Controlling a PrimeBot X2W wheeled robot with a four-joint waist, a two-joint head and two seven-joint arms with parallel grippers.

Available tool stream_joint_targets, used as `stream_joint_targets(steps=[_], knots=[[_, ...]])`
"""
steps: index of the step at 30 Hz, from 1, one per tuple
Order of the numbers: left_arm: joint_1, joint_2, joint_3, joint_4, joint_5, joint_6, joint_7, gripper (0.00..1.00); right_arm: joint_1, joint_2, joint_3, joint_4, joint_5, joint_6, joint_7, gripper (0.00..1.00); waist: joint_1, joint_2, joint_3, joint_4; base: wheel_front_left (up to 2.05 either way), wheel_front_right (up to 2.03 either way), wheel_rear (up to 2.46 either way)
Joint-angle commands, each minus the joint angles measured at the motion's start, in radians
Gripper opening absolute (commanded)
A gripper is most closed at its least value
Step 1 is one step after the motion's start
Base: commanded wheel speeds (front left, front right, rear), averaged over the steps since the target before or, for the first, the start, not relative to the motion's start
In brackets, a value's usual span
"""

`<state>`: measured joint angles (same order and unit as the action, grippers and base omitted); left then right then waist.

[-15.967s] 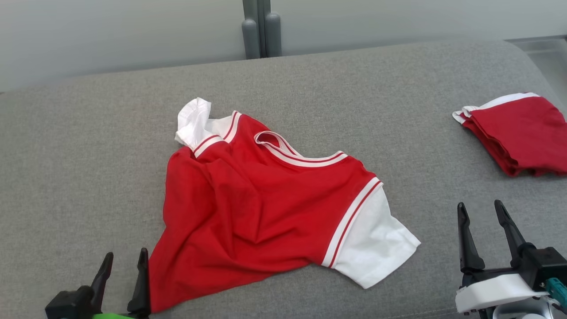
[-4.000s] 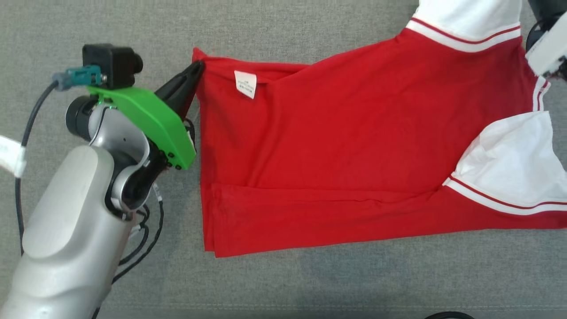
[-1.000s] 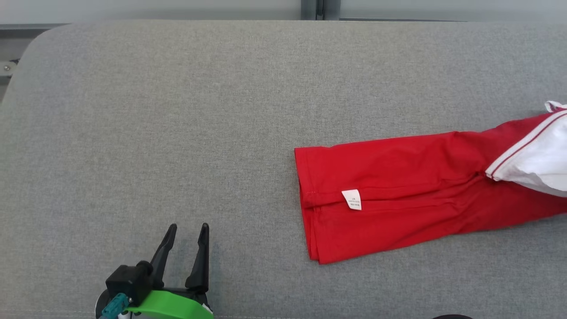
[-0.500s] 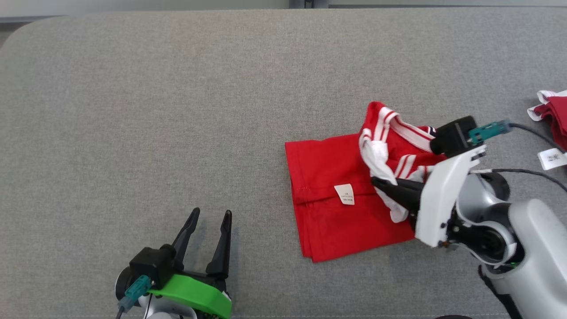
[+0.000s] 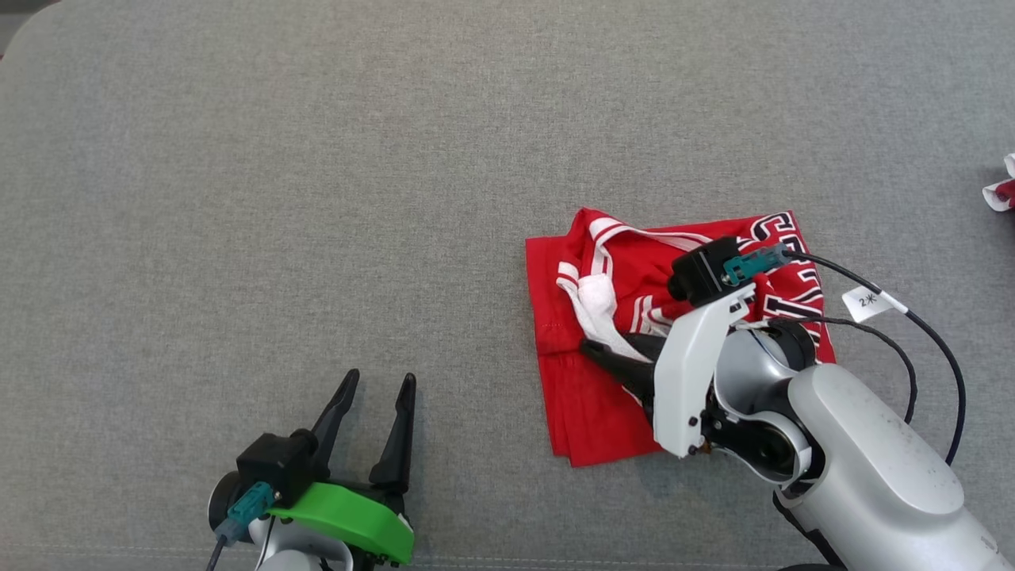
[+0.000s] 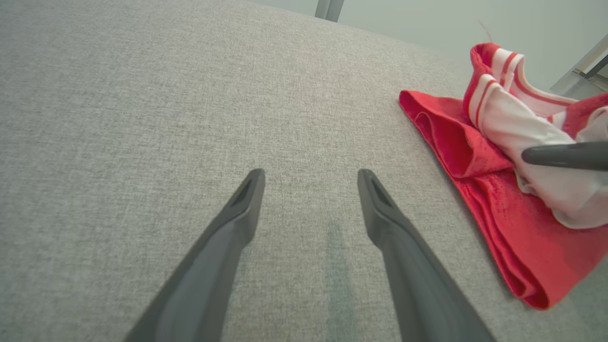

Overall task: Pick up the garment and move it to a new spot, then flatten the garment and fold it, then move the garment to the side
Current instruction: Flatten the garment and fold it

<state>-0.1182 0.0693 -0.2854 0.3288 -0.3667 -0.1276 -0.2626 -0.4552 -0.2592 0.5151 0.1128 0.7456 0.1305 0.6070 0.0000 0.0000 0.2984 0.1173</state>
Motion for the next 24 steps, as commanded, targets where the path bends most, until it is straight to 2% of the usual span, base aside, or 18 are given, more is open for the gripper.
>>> stream_joint_targets(steps=[1, 4, 8, 11, 14, 15, 16, 17, 20, 21, 24], knots=[[-0.004, -0.003, 0.007, 0.001, 0.007, -0.003, -0.002, 1.0, -0.008, -0.004, 0.001, 0.0, 0.002, 0.0, -0.016, 1.0, 0.0, 0.0, -0.002, -0.002, 0.0, 0.0, 0.0], [0.008, -0.005, 0.014, 0.004, 0.005, -0.003, -0.002, 1.0, 0.007, -0.014, 0.013, -0.044, 0.034, 0.0, -0.049, 1.0, 0.0, 0.0, -0.014, -0.006, 0.0, 0.0, 0.0], [0.032, -0.006, 0.039, 0.0, 0.001, -0.003, -0.002, 1.0, 0.058, -0.067, -0.006, -0.164, 0.08, 0.0, -0.096, 1.0, 0.0, 0.0, -0.038, -0.023, 0.0, 0.0, 0.0], [0.052, -0.006, 0.063, -0.009, 0.001, -0.003, -0.002, 1.0, 0.096, -0.119, -0.063, -0.258, 0.058, 0.0, -0.164, 1.0, 0.0, 0.0, -0.053, -0.043, 0.0, 0.0, 0.0], [0.07, -0.006, 0.085, -0.022, 0.005, -0.003, -0.002, 1.0, 0.127, -0.143, -0.145, -0.303, -0.01, 0.0, -0.29, 1.0, 0.0, 0.0, -0.056, -0.067, 0.0, 0.0, 0.0], [0.072, -0.007, 0.089, -0.025, 0.008, -0.003, -0.002, 1.0, 0.137, -0.14, -0.174, -0.296, -0.04, 0.0, -0.335, 0.89, 0.0, 0.0, -0.052, -0.073, 0.0, 0.0, 0.0], [0.071, -0.009, 0.089, -0.028, 0.01, -0.003, -0.002, 1.0, 0.139, -0.149, -0.195, -0.283, -0.09, 0.0, -0.381, 0.06, 0.0, 0.0, -0.047, -0.077, 0.0, 0.0, 0.0], [0.068, -0.009, 0.084, -0.03, 0.013, -0.003, -0.002, 1.0, 0.147, -0.149, -0.206, -0.259, -0.122, 0.0, -0.417, 0.0, 0.0, 0.0, -0.042, -0.08, 0.0, 0.0, 0.0], [0.05, -0.009, 0.076, -0.034, 0.016, -0.004, -0.002, 1.0, 0.15, -0.127, -0.227, -0.155, -0.231, 0.0, -0.532, 0.0, 0.0, 0.0, -0.025, -0.086, 0.0, 0.0, 0.0], [0.031, -0.01, 0.067, -0.031, 0.022, -0.004, -0.002, 1.0, 0.117, -0.08, -0.229, -0.017, -0.33, 0.0, -0.65, 0.0, 0.0, 0.0, -0.008, -0.085, 0.0, 0.0, 0.0], [0.016, -0.008, 0.059, -0.024, 0.023, -0.003, -0.002, 1.0, 0.073, -0.025, -0.229, 0.125, -0.402, 0.0, -0.751, 0.0, 0.0, 0.0, 0.004, -0.079, 0.0, 0.0, 0.0]])
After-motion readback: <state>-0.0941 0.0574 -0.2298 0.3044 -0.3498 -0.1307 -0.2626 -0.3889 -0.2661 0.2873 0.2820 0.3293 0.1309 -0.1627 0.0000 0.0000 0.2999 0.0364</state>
